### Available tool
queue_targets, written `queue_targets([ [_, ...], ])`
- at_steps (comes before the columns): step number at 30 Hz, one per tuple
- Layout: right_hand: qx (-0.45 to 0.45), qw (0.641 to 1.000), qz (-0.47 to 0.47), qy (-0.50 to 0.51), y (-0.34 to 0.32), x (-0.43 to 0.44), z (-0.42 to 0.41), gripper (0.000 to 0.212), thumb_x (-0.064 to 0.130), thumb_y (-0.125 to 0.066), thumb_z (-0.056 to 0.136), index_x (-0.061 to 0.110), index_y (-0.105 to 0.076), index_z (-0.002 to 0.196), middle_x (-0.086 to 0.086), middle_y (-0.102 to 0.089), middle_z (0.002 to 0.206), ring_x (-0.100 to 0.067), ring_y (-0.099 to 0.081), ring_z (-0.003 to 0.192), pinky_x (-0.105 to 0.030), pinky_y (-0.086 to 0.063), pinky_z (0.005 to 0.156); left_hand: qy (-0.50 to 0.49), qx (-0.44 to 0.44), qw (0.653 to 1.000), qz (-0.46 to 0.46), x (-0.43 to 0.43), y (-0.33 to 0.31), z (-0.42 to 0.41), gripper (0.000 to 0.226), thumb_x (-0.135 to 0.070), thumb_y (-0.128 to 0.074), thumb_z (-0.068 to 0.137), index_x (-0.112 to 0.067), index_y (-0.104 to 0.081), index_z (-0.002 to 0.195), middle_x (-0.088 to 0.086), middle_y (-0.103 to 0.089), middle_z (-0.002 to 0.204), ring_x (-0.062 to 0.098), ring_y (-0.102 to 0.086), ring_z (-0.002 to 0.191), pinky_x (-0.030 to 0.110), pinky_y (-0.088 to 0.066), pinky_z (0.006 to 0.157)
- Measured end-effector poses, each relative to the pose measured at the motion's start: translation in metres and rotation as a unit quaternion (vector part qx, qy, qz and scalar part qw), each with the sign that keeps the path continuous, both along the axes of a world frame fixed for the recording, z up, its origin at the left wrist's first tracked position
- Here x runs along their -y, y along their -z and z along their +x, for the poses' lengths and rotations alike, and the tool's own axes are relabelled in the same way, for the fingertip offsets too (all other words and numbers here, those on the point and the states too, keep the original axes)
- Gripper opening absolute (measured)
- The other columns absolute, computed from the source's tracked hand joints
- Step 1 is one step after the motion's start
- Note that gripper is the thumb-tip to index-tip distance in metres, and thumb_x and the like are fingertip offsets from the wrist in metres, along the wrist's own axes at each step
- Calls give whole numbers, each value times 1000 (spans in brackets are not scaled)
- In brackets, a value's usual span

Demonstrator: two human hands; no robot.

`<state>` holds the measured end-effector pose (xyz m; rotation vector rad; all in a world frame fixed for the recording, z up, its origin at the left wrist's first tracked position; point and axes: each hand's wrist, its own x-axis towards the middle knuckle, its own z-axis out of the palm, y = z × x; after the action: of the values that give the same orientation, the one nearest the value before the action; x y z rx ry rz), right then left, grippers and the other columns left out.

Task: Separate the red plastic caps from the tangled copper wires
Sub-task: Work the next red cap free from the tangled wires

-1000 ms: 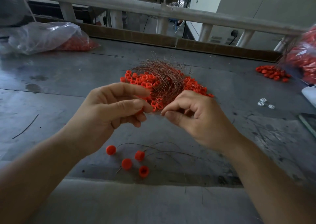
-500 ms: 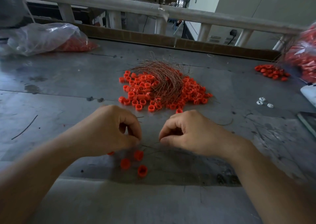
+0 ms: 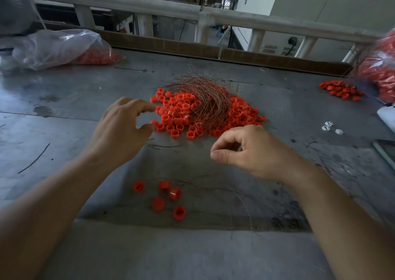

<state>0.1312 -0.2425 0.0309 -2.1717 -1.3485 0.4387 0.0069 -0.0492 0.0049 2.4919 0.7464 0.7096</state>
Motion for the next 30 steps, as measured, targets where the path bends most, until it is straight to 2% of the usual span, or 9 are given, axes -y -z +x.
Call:
queue_targets([
  [3,35,999,14,40,3,-1,3,9,33,-64,82,35,-61,74,16,-62,75,6,-57,73,-5,-44,62,4,-30,999,-10,-4,6,7,42,-12,-62,86,-18,-55,126,10,-52,122,29,-50,110,36,-38,91],
  [6,63,995,30,72,5,-2,7,6,31,-64,83,27,-66,80,17,-60,73,5,-56,71,-7,-41,61,7,-58,998,1,-5,10,9,37,-9,-60,86,-17,-60,122,9,-56,123,28,-50,114,36,-37,94],
  [11,79,992,49,88,8,-3,10,8,29,-64,83,22,-69,84,17,-59,74,3,-55,72,-6,-40,62,18,-47,999,16,-6,9,6,25,-7,-62,84,-17,-69,105,5,-66,108,24,-58,102,35,-43,88],
  [15,115,985,72,108,10,-5,11,7,26,-65,83,20,-69,83,9,-58,81,-4,-52,75,-16,-41,68,16,-30,999,16,-5,8,6,20,-10,-64,83,-15,-69,102,6,-67,102,25,-59,97,35,-46,86],
  [18,133,982,71,113,12,-7,13,8,25,-65,83,19,-69,86,7,-56,84,-4,-50,76,-10,-37,67,13,22,1000,15,-5,7,6,14,-15,-66,83,-16,-69,97,3,-68,94,16,-59,84,26,-42,74],
  [21,135,982,70,110,13,-7,14,9,25,-66,82,18,-70,87,8,-55,84,-4,-49,77,-10,-36,66,65,92,993,-35,0,3,5,13,-22,-70,77,-33,-64,79,-12,-60,88,0,-58,73,15,-40,68],
  [24,136,982,74,107,14,-9,13,10,25,-66,82,18,-70,88,6,-57,85,-6,-51,79,-19,-41,71,144,129,975,-108,10,0,7,15,-34,-70,69,-44,-61,75,-21,-57,101,-8,-60,77,15,-46,71],
  [27,144,983,65,96,16,-11,11,13,27,-65,83,18,-70,90,7,-56,88,-7,-51,81,-23,-43,75,193,132,958,-166,17,3,12,18,-29,-69,66,-43,-63,76,-26,-53,111,-7,-62,78,13,-51,69],
  [30,141,984,59,88,17,-13,9,13,27,-65,83,17,-70,90,6,-56,89,-8,-53,83,-27,-46,78,231,134,934,-239,17,8,16,26,-10,-70,71,-34,-67,80,-18,-58,114,-3,-64,87,9,-49,70],
])
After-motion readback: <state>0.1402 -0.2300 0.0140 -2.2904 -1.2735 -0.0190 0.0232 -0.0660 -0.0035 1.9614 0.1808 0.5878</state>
